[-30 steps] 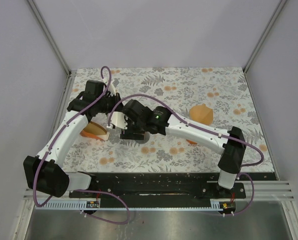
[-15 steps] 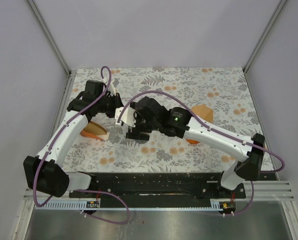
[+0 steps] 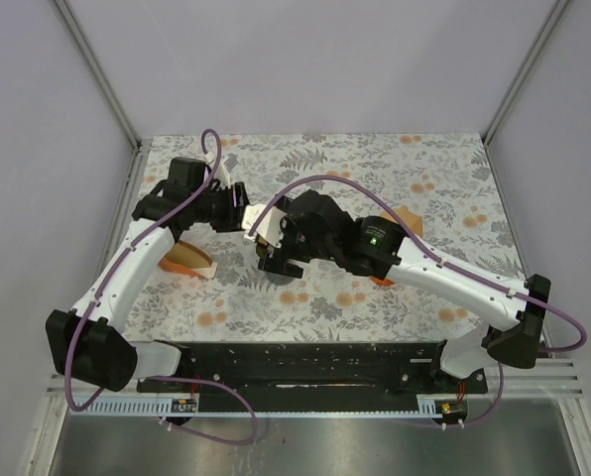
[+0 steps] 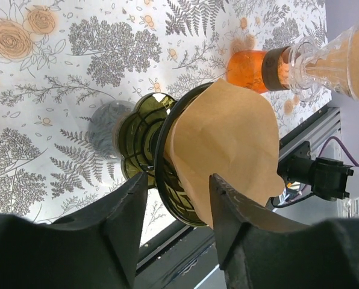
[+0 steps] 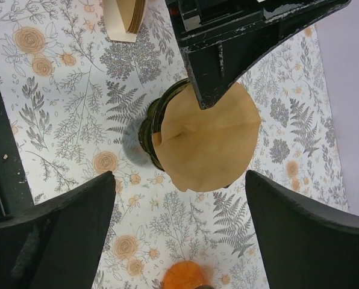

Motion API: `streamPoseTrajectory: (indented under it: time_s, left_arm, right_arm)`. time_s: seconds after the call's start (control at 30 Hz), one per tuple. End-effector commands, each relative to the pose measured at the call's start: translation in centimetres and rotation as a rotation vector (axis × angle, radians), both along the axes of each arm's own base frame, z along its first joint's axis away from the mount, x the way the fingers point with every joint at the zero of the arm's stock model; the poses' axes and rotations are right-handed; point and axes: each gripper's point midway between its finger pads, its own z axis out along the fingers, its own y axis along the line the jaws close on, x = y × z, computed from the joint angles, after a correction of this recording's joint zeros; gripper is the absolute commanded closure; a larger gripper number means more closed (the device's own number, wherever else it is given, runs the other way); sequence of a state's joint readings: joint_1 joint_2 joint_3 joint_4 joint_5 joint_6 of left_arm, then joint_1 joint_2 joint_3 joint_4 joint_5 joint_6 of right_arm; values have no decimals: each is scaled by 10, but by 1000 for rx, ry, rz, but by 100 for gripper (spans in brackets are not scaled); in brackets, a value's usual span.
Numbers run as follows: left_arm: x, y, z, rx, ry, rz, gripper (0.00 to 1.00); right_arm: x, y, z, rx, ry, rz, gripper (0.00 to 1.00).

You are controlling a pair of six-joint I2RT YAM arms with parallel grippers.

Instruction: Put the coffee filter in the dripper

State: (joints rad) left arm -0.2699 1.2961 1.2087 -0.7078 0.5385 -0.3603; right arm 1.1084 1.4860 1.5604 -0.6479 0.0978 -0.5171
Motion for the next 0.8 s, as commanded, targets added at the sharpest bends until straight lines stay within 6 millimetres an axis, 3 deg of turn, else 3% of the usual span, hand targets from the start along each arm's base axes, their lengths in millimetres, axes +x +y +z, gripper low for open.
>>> streamPoseTrajectory:
  time_s: [0.0,0.13,0.27,0.3,0.5,0.6,0.67,0.77]
  left_arm:
    - [6,-4,37,-32,-129,-26,48]
    - [6,0,43,-8,-159,-22,35]
    - [14,10,57,49,-227,-4,8]
    - [16,14,61,70,-250,8,1]
    - [32,48,93,225,-440,123,1]
    - [45,85,112,351,-563,277,1]
    - [51,123,126,454,-650,450,1]
    - [57,165,121,574,-721,612,1]
  right_arm:
    - [11,-5,17,72,-8,-65,4]
    - [24,-15,25,122,21,-131,3]
    - [57,-45,41,236,69,-306,2]
    - [69,-58,45,268,78,-368,3]
    - [124,-152,67,497,92,-751,0]
    - [140,-212,73,561,43,-925,1]
    - [147,-248,70,615,38,-1035,0]
    - [147,-297,58,672,56,-1162,1]
